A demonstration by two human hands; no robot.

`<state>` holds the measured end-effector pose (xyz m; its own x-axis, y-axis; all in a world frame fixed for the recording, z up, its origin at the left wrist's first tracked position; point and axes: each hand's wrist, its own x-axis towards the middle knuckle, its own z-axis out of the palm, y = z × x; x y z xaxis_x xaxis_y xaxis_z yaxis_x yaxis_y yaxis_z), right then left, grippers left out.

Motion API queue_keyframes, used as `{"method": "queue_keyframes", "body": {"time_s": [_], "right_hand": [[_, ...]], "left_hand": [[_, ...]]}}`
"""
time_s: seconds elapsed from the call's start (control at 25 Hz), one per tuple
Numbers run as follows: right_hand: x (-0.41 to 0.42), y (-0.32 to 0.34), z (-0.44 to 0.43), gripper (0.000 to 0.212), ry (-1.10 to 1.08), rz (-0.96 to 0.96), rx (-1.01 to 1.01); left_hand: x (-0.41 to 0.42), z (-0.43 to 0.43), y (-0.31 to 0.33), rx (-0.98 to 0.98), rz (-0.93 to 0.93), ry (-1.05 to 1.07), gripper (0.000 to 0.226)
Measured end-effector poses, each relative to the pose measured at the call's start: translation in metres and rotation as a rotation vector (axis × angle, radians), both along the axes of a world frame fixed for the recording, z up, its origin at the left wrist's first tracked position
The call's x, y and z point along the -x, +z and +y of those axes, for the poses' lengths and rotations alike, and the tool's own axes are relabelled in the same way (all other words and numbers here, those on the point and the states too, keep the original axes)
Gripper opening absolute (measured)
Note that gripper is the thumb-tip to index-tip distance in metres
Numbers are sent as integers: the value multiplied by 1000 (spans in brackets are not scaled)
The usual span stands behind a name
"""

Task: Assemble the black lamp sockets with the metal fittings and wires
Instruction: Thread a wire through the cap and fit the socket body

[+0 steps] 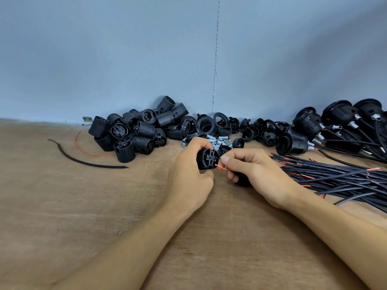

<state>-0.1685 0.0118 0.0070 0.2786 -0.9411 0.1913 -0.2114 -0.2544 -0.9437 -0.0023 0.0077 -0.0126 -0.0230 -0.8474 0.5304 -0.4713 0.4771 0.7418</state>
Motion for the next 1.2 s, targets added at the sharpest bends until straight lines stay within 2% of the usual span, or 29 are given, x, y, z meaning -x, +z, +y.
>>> {"method": "queue_keyframes", "body": {"time_s": [0.76, 1.04, 1.2], "right_hand": [[-1, 2, 1, 24, 3, 11, -5], [-3, 1, 2, 24, -79, 35, 26], [-4, 2, 3, 24, -109, 65, 36]], "left_hand": [[0, 2, 0, 14, -64, 41, 53], [0, 2, 1, 52, -95, 64, 53], [0, 2, 1, 52, -70, 59, 46]]}}
